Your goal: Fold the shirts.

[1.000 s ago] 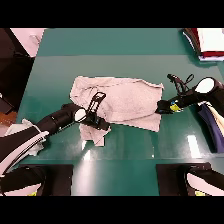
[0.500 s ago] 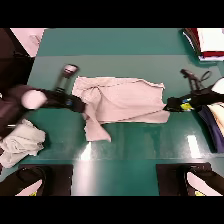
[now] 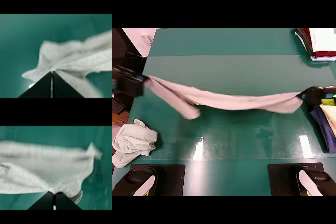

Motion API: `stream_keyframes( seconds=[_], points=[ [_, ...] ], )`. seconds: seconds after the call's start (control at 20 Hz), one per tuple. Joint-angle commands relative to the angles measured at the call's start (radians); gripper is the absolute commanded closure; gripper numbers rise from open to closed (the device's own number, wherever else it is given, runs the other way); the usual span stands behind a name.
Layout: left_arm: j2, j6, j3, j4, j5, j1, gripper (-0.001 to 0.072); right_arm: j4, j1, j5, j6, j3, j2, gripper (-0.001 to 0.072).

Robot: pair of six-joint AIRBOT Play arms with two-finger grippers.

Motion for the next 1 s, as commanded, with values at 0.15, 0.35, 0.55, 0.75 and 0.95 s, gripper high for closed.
stream_keyframes(
  seconds=[0.15,0.35,0.55,0.75,0.95],
  points=[
    [0.012,0.034,0.421,0.032,-0.018,0.014,0.0685,-0.016,-0.007,-0.042,-0.008,0.375,0.031,0.0701],
    [0.012,0.033,0.653,0.031,-0.03,0.014,0.0686,-0.048,-0.007,-0.051,-0.008,0.587,0.031,0.0701],
    [0.012,0.013,0.755,-0.014,-0.04,0.013,0.0686,-0.063,-0.007,0.037,0.056,0.74,0.002,0.0701],
    [-0.066,0.006,0.658,-0.025,-0.123,0.013,0.0686,-0.054,0.021,0.303,0.171,0.82,-0.16,0.0701],
    [-0.29,0.026,0.397,-0.026,-0.106,0.014,0.0686,-0.054,0.105,0.342,0.174,0.653,-0.378,0.0701]
  ],
)
